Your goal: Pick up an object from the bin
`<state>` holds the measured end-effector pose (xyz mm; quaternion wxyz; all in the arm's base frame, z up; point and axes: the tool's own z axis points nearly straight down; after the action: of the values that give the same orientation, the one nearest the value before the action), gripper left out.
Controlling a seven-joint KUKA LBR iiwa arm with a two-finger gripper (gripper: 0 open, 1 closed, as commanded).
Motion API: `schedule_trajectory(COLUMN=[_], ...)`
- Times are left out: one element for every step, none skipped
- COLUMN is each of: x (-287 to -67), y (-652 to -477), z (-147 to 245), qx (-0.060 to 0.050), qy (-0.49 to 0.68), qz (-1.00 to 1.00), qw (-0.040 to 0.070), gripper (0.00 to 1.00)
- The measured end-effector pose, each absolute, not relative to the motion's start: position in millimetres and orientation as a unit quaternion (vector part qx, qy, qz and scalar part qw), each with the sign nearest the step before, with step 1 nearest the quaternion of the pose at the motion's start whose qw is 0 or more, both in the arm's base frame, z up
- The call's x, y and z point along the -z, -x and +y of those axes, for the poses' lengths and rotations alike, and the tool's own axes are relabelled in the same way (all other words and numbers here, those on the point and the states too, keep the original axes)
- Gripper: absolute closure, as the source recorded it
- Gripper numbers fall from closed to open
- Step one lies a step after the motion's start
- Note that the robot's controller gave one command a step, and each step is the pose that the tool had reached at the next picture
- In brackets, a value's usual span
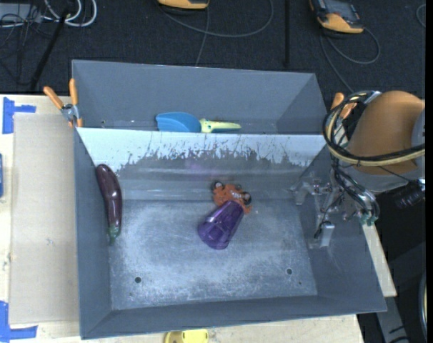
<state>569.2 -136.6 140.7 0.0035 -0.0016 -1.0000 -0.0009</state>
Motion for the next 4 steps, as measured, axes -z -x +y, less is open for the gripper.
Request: schedule_trajectory(x=[-145.5,-116.2,-82.5,-67.7], y=[-570.7,-582.9,-601.9,-599.4], z=[-136.2,-100.2,-78.4,-62.8], qx=[0.000,-0.001,0.002,0.000], qy=[0.000,-0.024,-0.042,-0.021], qz=[-1.000,-1.000,-0.999,-1.000], qw=[0.000,-0.002,-0.002,0.002], gripper=[0.00,0.00,0.00,0.00])
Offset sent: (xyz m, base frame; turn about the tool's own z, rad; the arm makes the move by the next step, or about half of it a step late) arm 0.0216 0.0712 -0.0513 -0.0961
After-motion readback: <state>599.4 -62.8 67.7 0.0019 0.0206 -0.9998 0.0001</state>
